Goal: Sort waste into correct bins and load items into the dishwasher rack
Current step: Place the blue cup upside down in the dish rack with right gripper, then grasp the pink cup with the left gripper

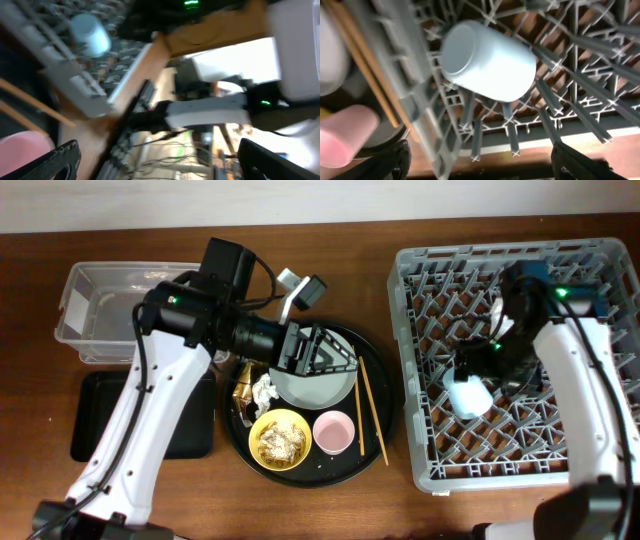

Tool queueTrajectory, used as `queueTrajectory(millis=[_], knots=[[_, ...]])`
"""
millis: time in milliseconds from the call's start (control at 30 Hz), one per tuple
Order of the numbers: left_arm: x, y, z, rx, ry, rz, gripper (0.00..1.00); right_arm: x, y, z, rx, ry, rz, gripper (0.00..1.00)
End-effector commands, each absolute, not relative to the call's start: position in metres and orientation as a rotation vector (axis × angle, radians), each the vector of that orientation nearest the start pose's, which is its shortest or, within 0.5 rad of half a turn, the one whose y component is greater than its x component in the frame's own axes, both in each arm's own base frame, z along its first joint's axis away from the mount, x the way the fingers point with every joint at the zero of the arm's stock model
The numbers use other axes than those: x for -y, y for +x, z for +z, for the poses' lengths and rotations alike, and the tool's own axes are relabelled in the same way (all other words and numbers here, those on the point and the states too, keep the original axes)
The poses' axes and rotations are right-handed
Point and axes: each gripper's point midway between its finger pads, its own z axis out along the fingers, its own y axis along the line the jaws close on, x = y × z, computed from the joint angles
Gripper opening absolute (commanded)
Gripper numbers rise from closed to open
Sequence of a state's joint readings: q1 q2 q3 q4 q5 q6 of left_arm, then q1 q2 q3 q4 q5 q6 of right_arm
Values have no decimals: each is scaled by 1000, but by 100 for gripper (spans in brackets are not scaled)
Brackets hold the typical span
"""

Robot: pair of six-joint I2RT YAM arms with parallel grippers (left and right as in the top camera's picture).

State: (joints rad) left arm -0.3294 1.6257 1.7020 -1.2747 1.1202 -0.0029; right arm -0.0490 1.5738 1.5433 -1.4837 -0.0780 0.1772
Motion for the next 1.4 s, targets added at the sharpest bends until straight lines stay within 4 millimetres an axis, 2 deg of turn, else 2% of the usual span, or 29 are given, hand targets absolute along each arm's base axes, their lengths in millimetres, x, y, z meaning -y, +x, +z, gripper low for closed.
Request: queueTrajectory(millis=[0, 67, 100, 133, 167, 200, 267, 333, 400, 433, 500, 533, 567, 600, 733, 900, 933, 1000, 1033, 1100, 1133, 1200, 1300, 1333, 1367], knots=[[226, 261, 326, -2421, 713, -1242, 100, -11, 270, 305, -2643, 233, 230, 88], [196, 268, 320, -2492, 590, -930, 100, -20, 238, 371, -2379, 165, 276, 88], [169, 273, 311, -2562, 453, -699, 100, -28, 217, 395, -2269, 121, 320, 88], [154, 273, 305, -2604, 373, -573, 100, -34, 196, 409, -2199, 90, 346, 88], [147, 265, 295, -2666, 348, -481, 95, -38, 170, 420, -2129, 90, 369, 89], [152, 260, 288, -2690, 378, -480, 92, -38, 158, 423, -2103, 92, 372, 88], [162, 251, 260, -2746, 442, -418, 84, -40, 141, 423, -2090, 87, 374, 88], [163, 247, 224, -2801, 433, -276, 83, -41, 138, 412, -2145, 98, 384, 89], [182, 243, 188, -2796, 508, -275, 83, -41, 144, 392, -2235, 118, 396, 94], [184, 247, 171, -2775, 525, -237, 83, -43, 148, 385, -2272, 119, 415, 97], [183, 252, 150, -2751, 527, -177, 82, -51, 155, 372, -2331, 110, 479, 97], [189, 255, 131, -2738, 531, -207, 76, -56, 162, 362, -2381, 108, 528, 97], [191, 256, 126, -2731, 531, -221, 72, -57, 164, 357, -2400, 113, 535, 97], [194, 260, 116, -2712, 528, -235, 63, -57, 169, 349, -2434, 124, 540, 97], [210, 264, 106, -2694, 548, -315, 52, -57, 173, 342, -2468, 135, 548, 96], [216, 255, 68, -2797, 610, -254, 42, -57, 172, 341, -2473, 137, 548, 96], [219, 252, 61, -2817, 631, -246, 36, -57, 172, 341, -2472, 136, 548, 96], [225, 251, 58, -2807, 655, -252, 32, -57, 172, 341, -2472, 136, 548, 96], [226, 251, 59, -2802, 655, -256, 26, -57, 172, 341, -2472, 136, 548, 96], [228, 254, 60, -2789, 650, -264, 1, -57, 172, 341, -2472, 136, 547, 96], [230, 256, 63, -2781, 649, -269, 1, -57, 172, 341, -2472, 136, 546, 96], [234, 261, 83, -2762, 644, -282, 1, -56, 172, 341, -2473, 138, 542, 96], [232, 272, 141, -2722, 592, -327, 0, -56, 171, 338, -2486, 137, 543, 96], [235, 275, 171, -2698, 559, -471, 1, -56, 172, 334, -2496, 131, 542, 96], [243, 277, 201, -2649, 537, -700, 0, -58, 175, 328, -2510, 111, 549, 93]])
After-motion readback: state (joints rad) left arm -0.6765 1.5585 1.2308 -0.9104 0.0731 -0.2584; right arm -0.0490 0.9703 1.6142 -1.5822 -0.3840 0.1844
